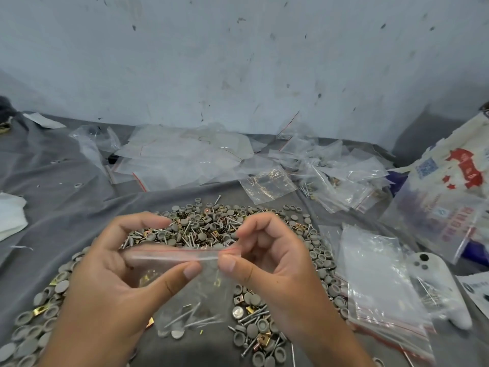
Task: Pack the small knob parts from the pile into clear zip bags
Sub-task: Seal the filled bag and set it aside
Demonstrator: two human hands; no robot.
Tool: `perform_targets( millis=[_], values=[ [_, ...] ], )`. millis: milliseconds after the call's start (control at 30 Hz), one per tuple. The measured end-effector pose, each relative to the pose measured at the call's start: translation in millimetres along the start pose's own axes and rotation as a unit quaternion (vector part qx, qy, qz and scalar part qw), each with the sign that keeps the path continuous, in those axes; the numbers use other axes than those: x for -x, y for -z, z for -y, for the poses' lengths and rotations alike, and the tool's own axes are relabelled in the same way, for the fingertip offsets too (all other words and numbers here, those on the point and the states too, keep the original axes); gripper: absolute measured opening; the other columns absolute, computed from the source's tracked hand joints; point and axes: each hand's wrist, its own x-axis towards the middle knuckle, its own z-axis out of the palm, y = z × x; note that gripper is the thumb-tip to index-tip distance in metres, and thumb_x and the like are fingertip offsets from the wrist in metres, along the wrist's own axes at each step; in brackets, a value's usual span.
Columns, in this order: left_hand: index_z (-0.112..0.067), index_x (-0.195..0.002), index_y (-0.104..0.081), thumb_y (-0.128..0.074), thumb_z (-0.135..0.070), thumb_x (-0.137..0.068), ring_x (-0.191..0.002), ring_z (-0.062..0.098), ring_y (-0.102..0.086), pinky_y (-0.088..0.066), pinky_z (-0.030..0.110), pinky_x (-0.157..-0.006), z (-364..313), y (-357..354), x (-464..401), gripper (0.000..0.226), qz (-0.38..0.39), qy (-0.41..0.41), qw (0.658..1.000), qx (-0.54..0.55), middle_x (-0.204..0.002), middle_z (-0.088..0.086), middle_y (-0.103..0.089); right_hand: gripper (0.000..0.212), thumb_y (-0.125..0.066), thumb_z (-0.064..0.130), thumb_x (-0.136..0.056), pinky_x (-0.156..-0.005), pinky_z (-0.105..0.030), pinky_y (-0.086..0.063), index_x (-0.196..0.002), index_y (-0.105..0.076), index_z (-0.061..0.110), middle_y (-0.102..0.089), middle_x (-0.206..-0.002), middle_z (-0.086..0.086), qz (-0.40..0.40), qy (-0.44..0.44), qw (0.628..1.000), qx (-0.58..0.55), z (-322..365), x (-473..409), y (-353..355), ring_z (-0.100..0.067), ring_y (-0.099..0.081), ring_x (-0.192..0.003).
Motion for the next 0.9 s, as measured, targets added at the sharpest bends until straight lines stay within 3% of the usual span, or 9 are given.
perform_targets(
  millis=[233, 333, 400, 467, 567, 633, 700, 767, 900],
  values=[
    [-0.036, -0.111, -0.064, -0.09, -0.063, -0.054, -0.073, 0.023, -0.075, -0.057, 0.024, -0.06, 8, 7, -1, 0.068, -0.001, 0.0, 1.0, -0.012, -0.082, 0.009, -0.078, 0.027, -0.082, 0.031, -0.081, -0.076, -0.04, -0.051, -0.1, -0.066, 0.04, -0.07, -0.086, 0.008, 0.032, -0.004, 0.998, 0.059, 5, 4, 9, -0.013, -0.062, -0.082],
    [-0.04, -0.121, -0.061, -0.087, -0.062, -0.061, -0.077, 0.021, -0.076, -0.059, 0.023, -0.065, 11, 10, -1, 0.069, 0.016, -0.005, 1.0, -0.019, -0.084, 0.008, -0.078, 0.025, -0.081, 0.029, -0.081, -0.074, -0.032, -0.05, -0.097, -0.066, 0.04, -0.07, -0.085, 0.009, 0.038, -0.003, 0.997, 0.064, 6, 5, 8, -0.01, -0.061, -0.08],
    [-0.042, -0.126, -0.06, -0.082, -0.066, -0.065, -0.081, 0.016, -0.076, -0.058, 0.026, -0.077, 16, 10, -1, 0.069, 0.029, 0.006, 0.999, -0.016, -0.085, 0.007, -0.078, 0.021, -0.079, 0.026, -0.082, -0.07, -0.025, -0.05, -0.092, -0.065, 0.038, -0.069, -0.084, 0.009, 0.034, 0.0, 0.998, 0.057, 7, 5, 8, -0.01, -0.059, -0.078],
    [-0.037, -0.119, -0.067, -0.078, -0.07, -0.066, -0.086, 0.014, -0.075, -0.056, 0.036, -0.08, 19, 6, -2, 0.064, 0.031, 0.028, 0.999, 0.003, -0.088, 0.008, -0.078, 0.02, -0.078, 0.022, -0.083, -0.067, -0.021, -0.05, -0.088, -0.064, 0.036, -0.067, -0.082, 0.01, 0.03, -0.003, 0.998, 0.048, 10, 5, 9, -0.009, -0.056, -0.076],
    [-0.027, -0.106, -0.074, -0.079, -0.07, -0.062, -0.085, 0.017, -0.073, -0.056, 0.027, -0.077, 23, 4, -1, 0.062, 0.023, 0.055, 0.998, 0.037, -0.09, 0.009, -0.077, 0.021, -0.078, 0.019, -0.081, -0.066, -0.017, -0.049, -0.086, -0.065, 0.035, -0.068, -0.081, 0.009, 0.033, -0.008, 0.999, 0.04, 16, 4, 11, -0.005, -0.058, -0.073],
    [-0.029, -0.111, -0.074, -0.077, -0.059, -0.069, -0.089, 0.02, -0.073, -0.055, 0.037, -0.078, 25, 6, -2, 0.052, 0.032, 0.073, 0.996, 0.049, -0.095, 0.011, -0.076, 0.024, -0.079, 0.016, -0.081, -0.065, -0.016, -0.049, -0.086, -0.065, 0.035, -0.068, -0.081, 0.008, 0.034, -0.012, 0.998, 0.048, 20, 1, 13, -0.004, -0.059, -0.072],
    [-0.034, -0.119, -0.07, -0.063, -0.036, -0.081, -0.097, 0.025, -0.073, -0.057, 0.044, -0.079, 29, 9, -7, 0.038, 0.023, 0.087, 0.993, 0.078, -0.106, 0.013, -0.075, 0.022, -0.076, 0.013, -0.085, -0.064, -0.015, -0.05, -0.087, -0.065, 0.033, -0.066, -0.08, 0.011, 0.037, -0.015, 0.997, 0.063, 25, -5, 15, -0.002, -0.058, -0.07],
    [-0.034, -0.13, -0.061, -0.057, -0.032, -0.087, -0.105, 0.026, -0.072, -0.058, 0.044, -0.084, 31, 14, -12, 0.043, 0.007, 0.095, 0.991, 0.095, -0.115, 0.009, -0.074, 0.018, -0.072, 0.016, -0.087, -0.062, -0.014, -0.05, -0.087, -0.066, 0.032, -0.063, -0.077, 0.015, 0.002, -0.017, 0.996, 0.085, 31, -21, 25, 0.001, -0.057, -0.066],
    [-0.03, -0.134, -0.051, -0.045, -0.042, -0.087, -0.106, 0.021, -0.072, -0.045, 0.049, -0.095, 31, 21, -17, 0.049, -0.026, 0.094, 0.992, 0.074, -0.118, 0.0, -0.074, 0.015, -0.07, 0.008, -0.092, -0.048, -0.016, -0.043, -0.095, -0.061, 0.02, -0.061, -0.07, 0.009, -0.18, -0.036, 0.978, 0.101, 46, -85, 75, -0.003, -0.052, -0.052]
  ],
)
